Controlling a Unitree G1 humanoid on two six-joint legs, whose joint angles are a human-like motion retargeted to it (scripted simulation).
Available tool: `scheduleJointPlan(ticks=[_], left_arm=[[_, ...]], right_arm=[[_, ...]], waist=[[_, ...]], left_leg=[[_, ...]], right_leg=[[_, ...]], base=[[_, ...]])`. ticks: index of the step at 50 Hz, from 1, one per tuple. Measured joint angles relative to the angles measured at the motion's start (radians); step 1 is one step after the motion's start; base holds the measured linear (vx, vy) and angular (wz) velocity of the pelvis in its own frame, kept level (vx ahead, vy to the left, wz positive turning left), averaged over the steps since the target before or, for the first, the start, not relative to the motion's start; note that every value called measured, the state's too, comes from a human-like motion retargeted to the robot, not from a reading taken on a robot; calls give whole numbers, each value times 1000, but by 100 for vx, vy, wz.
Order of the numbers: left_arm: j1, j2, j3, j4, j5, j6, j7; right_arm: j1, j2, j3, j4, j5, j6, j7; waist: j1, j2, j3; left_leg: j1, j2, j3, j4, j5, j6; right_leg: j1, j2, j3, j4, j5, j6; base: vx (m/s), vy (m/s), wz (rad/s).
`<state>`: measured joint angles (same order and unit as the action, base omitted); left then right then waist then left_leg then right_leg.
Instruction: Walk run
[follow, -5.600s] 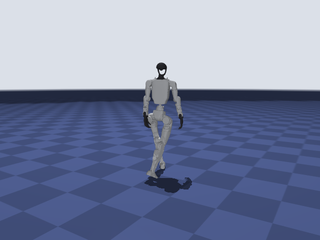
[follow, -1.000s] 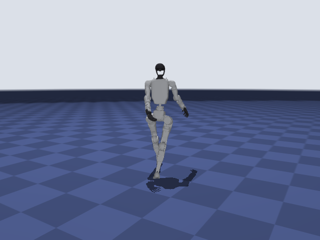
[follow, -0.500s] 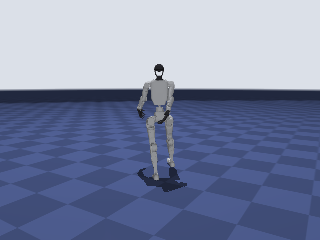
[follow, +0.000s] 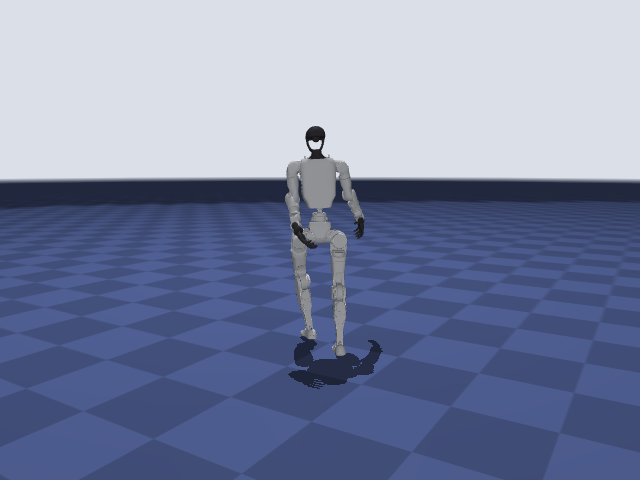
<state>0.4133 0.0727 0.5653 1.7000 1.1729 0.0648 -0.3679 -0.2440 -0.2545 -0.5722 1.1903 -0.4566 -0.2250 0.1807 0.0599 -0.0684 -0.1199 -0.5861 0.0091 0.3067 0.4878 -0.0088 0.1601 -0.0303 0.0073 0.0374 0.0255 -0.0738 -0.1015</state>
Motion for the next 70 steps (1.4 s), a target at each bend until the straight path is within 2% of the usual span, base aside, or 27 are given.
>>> scheduleJointPlan(ticks=[5,7,11,13,14,15,16,19,22,24,28,31,33,35,38,40,42,45,47,50,55,59,63,65,67,68,70], left_arm=[[145,-1,-1,0,83,66,23],[166,0,28,0,84,83,12],[151,16,101,0,10,78,15],[109,35,140,0,-63,24,19],[68,42,155,0,-106,-5,16],[19,49,167,0,-151,-34,12],[-50,60,181,0,-200,-63,28],[-255,79,186,-22,-345,-188,101],[-417,58,107,-176,-480,-274,112],[-506,48,37,-282,-517,-332,98],[-669,79,-89,-391,-537,-424,74],[-776,144,-154,-412,-549,-451,34],[-823,196,-173,-414,-545,-470,4],[-835,239,-171,-413,-518,-489,-5],[-774,253,-131,-401,-456,-474,69],[-690,242,-87,-361,-433,-436,150],[-605,200,-29,-279,-415,-375,221],[-516,149,-20,-111,-451,-267,254],[-467,134,-7,-27,-406,-213,210],[-360,80,-15,0,-323,-145,185],[-176,-7,-27,0,-146,-142,205],[-57,-16,-25,0,-28,-114,185],[45,-6,3,0,-31,-21,173],[76,-2,39,0,-65,58,150],[89,-4,104,0,-111,89,150],[86,0,133,0,-146,75,154],[60,4,183,0,-233,0,145]], right_arm=[[-60,-116,-23,-51,10,-48,32],[-44,-129,-24,-45,2,-51,-1],[27,-87,-46,25,-27,-45,-77],[78,-43,-60,77,-66,-47,-88],[105,-26,-64,103,-93,-45,-77],[132,-13,-67,130,-121,-41,-60],[161,0,-68,165,-149,-32,-29],[270,39,-72,289,-252,4,56],[371,94,-51,428,-348,64,67],[433,136,-37,492,-411,108,68],[561,235,42,510,-487,153,146],[616,291,73,510,-551,137,225],[636,313,76,510,-592,132,258],[649,315,81,510,-610,154,263],[626,271,74,510,-580,263,189],[607,230,55,510,-545,336,96],[566,183,28,510,-484,328,25],[456,101,-23,510,-396,274,26],[353,73,-76,500,-345,268,49],[236,64,-124,396,-265,203,43],[99,11,-49,197,-125,21,27],[25,-73,-2,76,-97,-47,60],[-11,-144,17,43,-150,-80,44],[-9,-158,30,60,-187,-85,19],[8,-147,33,79,-235,-77,3],[22,-136,30,88,-262,-70,-3],[68,-107,21,97,-312,-67,-8]], waist=[[34,-15,-30],[43,-35,-36],[140,-94,-65],[84,-74,-90],[48,-64,-80],[18,-57,-59],[28,-15,-59],[40,76,-64],[23,98,-61],[-19,119,-61],[-141,153,-53],[-212,139,-30],[-228,126,-13],[-205,116,-2],[-194,87,-26],[-236,82,-49],[-272,163,-55],[-296,211,-26],[-284,151,-38],[-243,127,-20],[-69,43,20],[25,38,33],[49,29,13],[74,7,-3],[123,-40,-18],[114,-50,-34],[76,-15,-50]], left_leg=[[-75,-53,82,-383,-162,77],[-50,-46,151,-408,-171,87],[15,57,290,-267,-107,102],[-9,46,113,-159,-140,102],[-18,4,21,-98,-181,102],[-19,-48,-51,-41,-219,102],[10,-7,-41,-33,-238,102],[122,20,-96,-77,-268,102],[229,-47,-195,-167,-253,102],[308,-82,-263,-239,-233,102],[439,-136,-421,-311,-226,102],[543,-150,-504,-341,-242,87],[613,-143,-541,-351,-252,62],[679,-122,-529,-351,-243,23],[728,-132,-499,-309,-124,-76],[740,-139,-518,-232,70,-172],[667,-86,-542,-34,312,-328],[498,-29,-439,385,532,-422],[392,-55,-365,464,491,-337],[222,-6,-240,536,242,-168],[-8,-73,-114,275,-31,-95],[-79,-24,46,-98,-152,30],[-63,-14,261,-336,-239,72],[-10,5,345,-349,-210,102],[49,62,433,-275,-197,102],[69,86,442,-242,-185,102],[45,93,255,-152,-238,102]], right_leg=[[101,49,-41,7,-60,-29],[135,47,-50,39,9,6],[176,6,-46,154,380,166],[131,55,-65,324,570,229],[85,77,-56,480,597,260],[35,93,-38,660,597,292],[8,155,-2,672,597,281],[-129,244,11,764,453,176],[-261,194,50,786,268,109],[-337,120,48,696,179,99],[-436,-52,11,385,131,122],[-482,-117,85,147,90,122],[-495,-116,181,-14,45,185],[-507,-148,89,-99,-13,328],[-528,-112,74,15,11,296],[-512,-147,-48,92,143,352],[-482,2,285,163,89,259],[-419,27,165,254,8,137],[-359,-55,46,225,9,89],[-261,13,143,167,20,47],[-104,-24,65,56,84,25],[9,27,-4,7,41,8],[100,61,-82,12,26,15],[134,61,-74,52,92,53],[157,28,-53,123,263,121],[159,13,-104,169,372,155],[125,59,-148,319,583,202]], base=[[121,-2,50],[117,-1,22],[141,-4,-77],[154,6,147],[146,29,267],[116,31,215],[102,30,166],[101,26,163],[107,19,233],[107,4,298],[90,-8,313],[89,-38,222],[113,-68,93],[95,-56,-5],[114,-56,-12],[158,-72,51],[137,-50,72],[113,-29,57],[92,-35,54],[88,-25,15],[99,-13,-53],[86,-13,15],[105,-6,60],[131,-3,-20],[142,-29,-74],[156,-28,30],[139,7,145]])
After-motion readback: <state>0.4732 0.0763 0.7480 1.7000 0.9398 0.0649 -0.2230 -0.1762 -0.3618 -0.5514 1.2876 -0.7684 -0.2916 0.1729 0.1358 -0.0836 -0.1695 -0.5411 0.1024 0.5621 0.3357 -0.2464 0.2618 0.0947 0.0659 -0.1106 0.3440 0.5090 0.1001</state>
